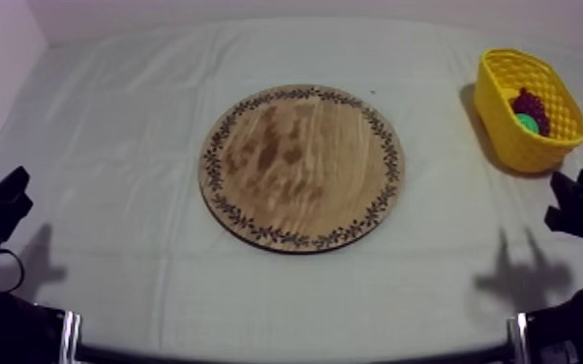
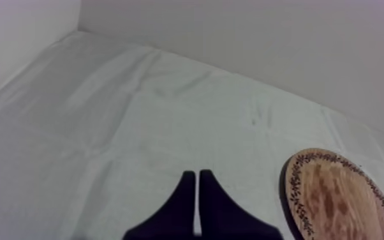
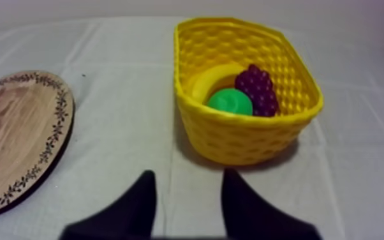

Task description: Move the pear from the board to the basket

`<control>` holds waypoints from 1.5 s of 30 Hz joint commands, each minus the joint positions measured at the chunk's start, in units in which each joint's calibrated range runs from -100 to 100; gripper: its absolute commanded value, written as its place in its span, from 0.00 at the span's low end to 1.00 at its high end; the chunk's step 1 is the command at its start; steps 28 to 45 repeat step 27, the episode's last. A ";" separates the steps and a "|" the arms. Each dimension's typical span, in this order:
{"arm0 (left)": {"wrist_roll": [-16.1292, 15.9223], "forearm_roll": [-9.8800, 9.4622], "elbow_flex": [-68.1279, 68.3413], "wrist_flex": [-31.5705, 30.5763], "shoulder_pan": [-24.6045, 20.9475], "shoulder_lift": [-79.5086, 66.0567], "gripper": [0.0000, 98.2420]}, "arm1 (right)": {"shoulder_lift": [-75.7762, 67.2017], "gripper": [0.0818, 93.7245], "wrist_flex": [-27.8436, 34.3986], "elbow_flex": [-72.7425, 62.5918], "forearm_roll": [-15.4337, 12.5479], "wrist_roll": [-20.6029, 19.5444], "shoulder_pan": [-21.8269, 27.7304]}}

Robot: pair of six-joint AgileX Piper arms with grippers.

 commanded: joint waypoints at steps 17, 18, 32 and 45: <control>0.02 0.02 0.00 -0.01 0.02 0.00 0.00 | -3.64 0.01 -0.56 1.40 -1.10 1.74 -0.19; 0.02 0.02 0.00 -0.01 0.02 0.00 0.00 | -3.64 0.01 -0.56 1.40 -1.10 1.84 -0.23; 0.02 0.02 0.00 -0.01 0.02 0.00 0.00 | -3.64 0.01 -0.56 1.41 -1.10 3.95 -0.31; 0.02 0.02 0.00 -0.01 0.02 0.00 0.00 | -3.64 0.01 -0.56 1.41 -1.10 3.95 -0.31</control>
